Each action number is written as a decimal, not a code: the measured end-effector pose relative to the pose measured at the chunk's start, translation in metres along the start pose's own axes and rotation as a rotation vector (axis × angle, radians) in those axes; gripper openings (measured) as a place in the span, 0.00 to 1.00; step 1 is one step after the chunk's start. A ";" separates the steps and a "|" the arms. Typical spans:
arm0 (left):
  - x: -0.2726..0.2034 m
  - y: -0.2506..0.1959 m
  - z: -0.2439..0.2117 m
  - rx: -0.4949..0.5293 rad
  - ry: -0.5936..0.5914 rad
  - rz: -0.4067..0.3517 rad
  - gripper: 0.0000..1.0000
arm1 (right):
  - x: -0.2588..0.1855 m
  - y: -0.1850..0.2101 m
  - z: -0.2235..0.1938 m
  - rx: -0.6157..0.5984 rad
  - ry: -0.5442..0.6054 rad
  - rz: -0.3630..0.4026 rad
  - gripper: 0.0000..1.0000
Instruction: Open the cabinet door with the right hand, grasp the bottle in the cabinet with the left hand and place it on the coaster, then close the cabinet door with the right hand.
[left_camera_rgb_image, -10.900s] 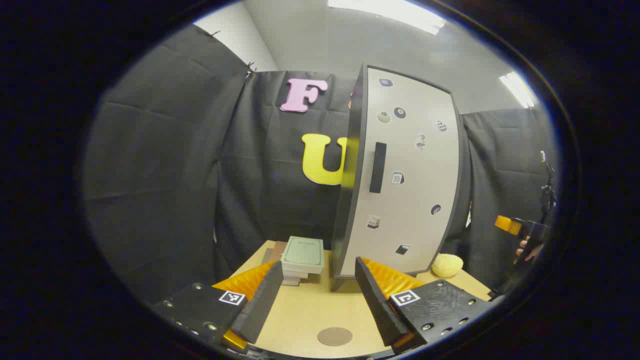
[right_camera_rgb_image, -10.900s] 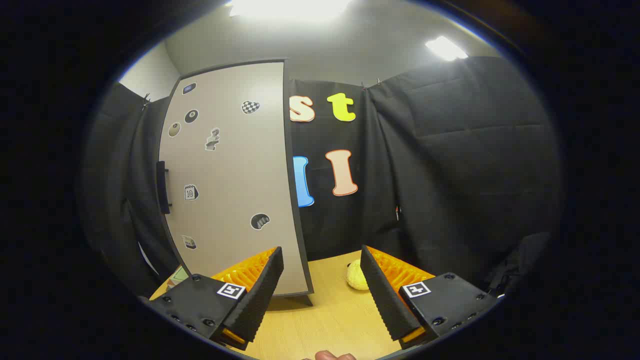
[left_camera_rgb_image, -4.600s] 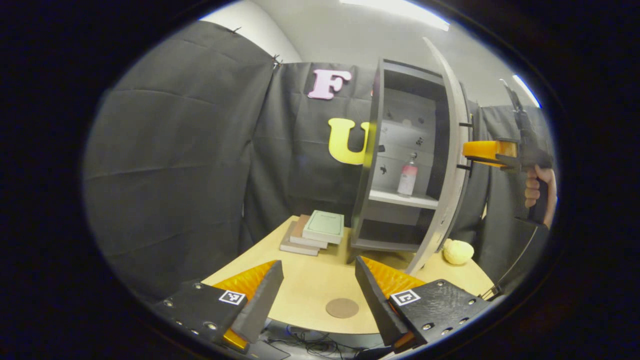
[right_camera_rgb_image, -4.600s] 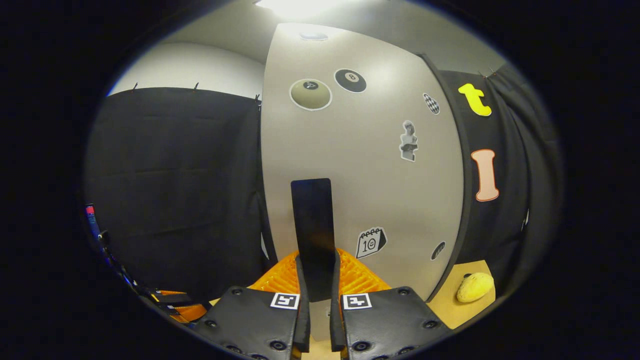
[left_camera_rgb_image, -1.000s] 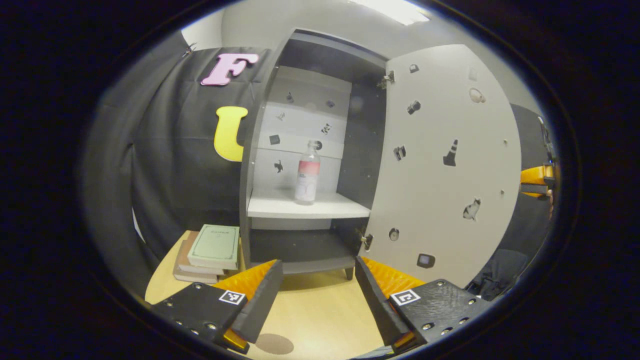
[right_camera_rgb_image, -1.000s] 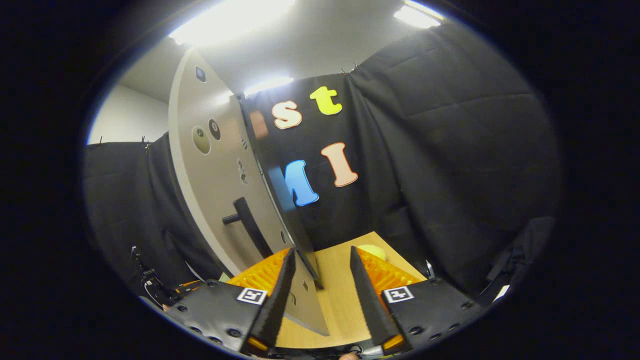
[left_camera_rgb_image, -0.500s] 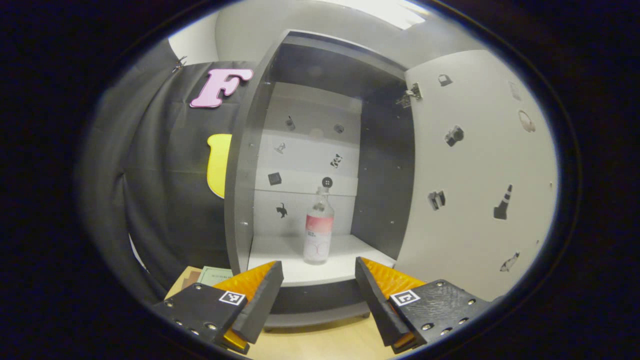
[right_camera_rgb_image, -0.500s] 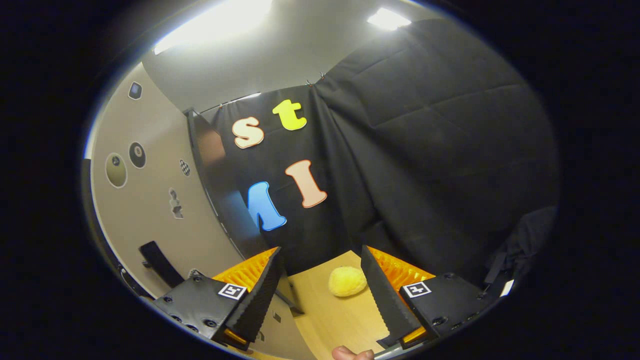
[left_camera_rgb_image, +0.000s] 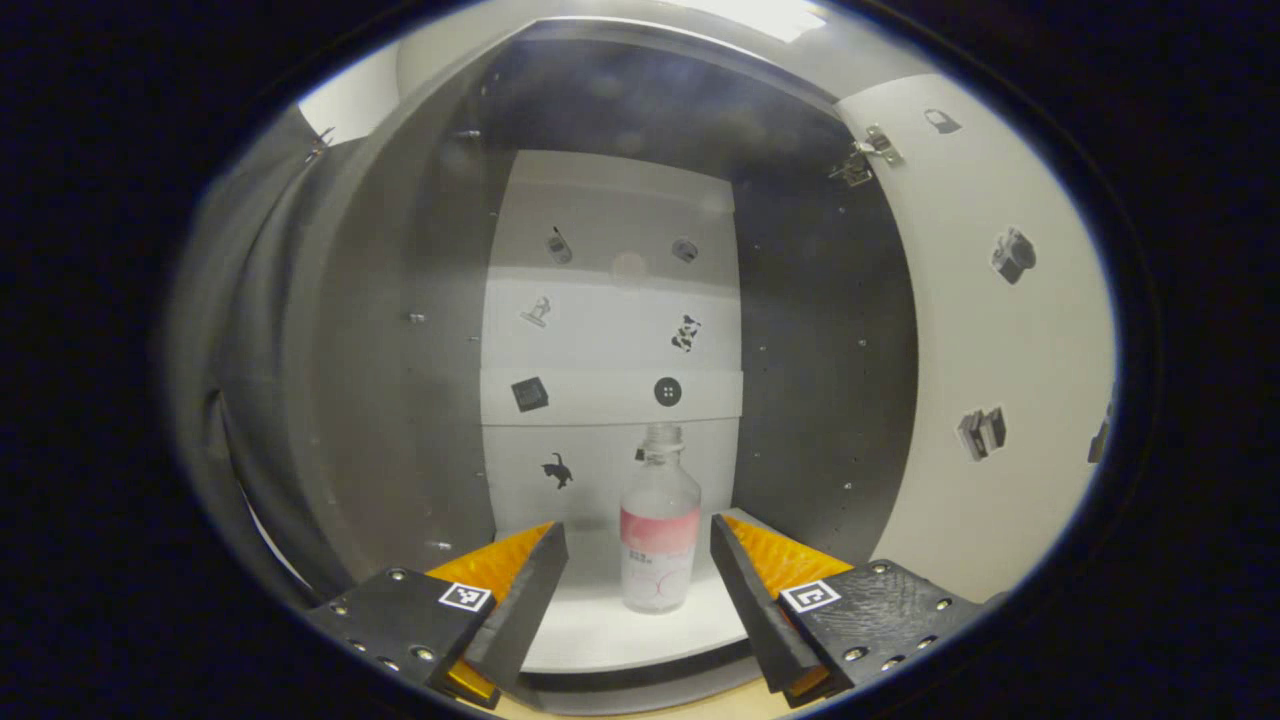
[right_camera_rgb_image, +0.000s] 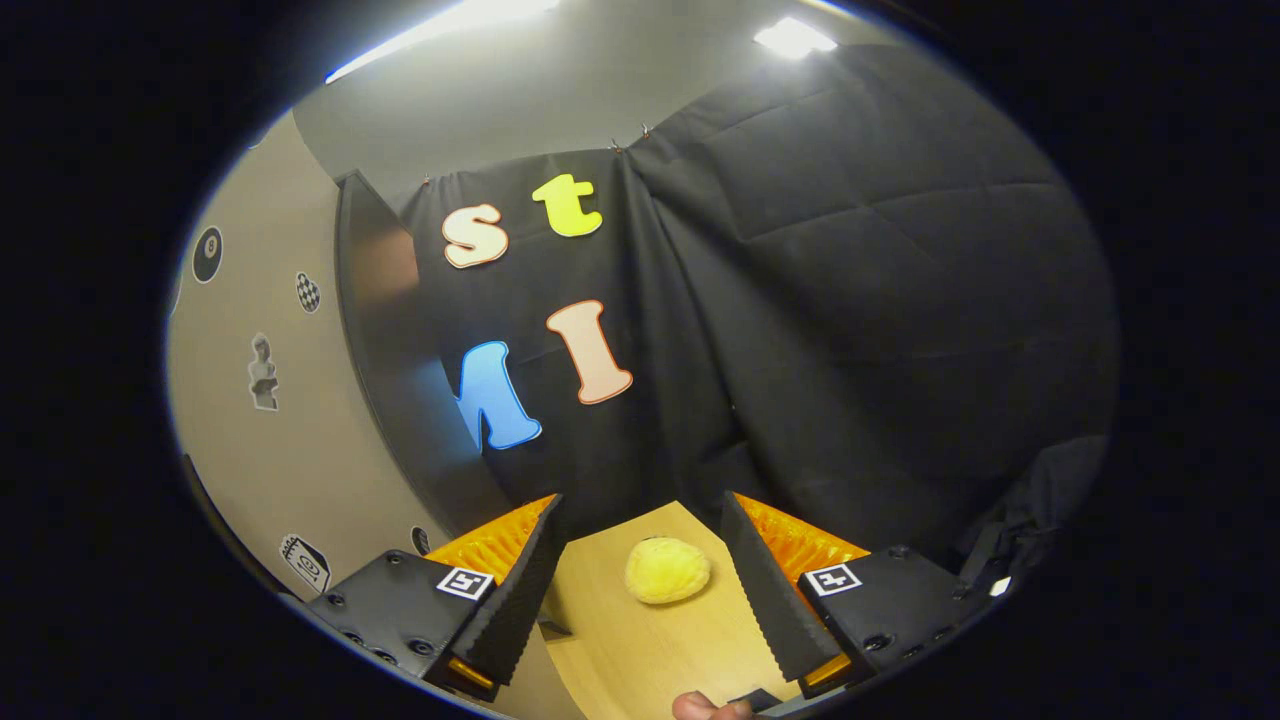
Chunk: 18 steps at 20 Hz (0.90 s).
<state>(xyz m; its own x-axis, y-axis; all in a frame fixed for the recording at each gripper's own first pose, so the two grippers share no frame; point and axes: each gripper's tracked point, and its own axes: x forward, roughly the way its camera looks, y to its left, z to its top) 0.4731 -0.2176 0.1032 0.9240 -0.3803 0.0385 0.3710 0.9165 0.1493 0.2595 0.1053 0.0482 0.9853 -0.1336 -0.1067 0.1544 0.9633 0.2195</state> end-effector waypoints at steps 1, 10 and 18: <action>0.009 -0.001 -0.001 0.004 0.000 -0.003 0.87 | 0.003 -0.002 -0.001 -0.006 0.003 -0.006 0.97; 0.070 -0.008 -0.014 -0.032 0.003 -0.052 0.89 | 0.023 -0.016 -0.009 0.006 0.039 -0.039 0.97; 0.088 -0.014 -0.022 -0.022 0.011 -0.062 0.89 | 0.031 -0.022 -0.016 0.007 0.049 -0.064 0.97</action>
<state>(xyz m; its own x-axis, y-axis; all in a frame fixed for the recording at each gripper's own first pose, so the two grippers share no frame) 0.5510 -0.2608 0.0827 0.9000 -0.4355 0.0190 0.4296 0.8936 0.1297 0.2858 0.0839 0.0248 0.9685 -0.1834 -0.1682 0.2179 0.9514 0.2177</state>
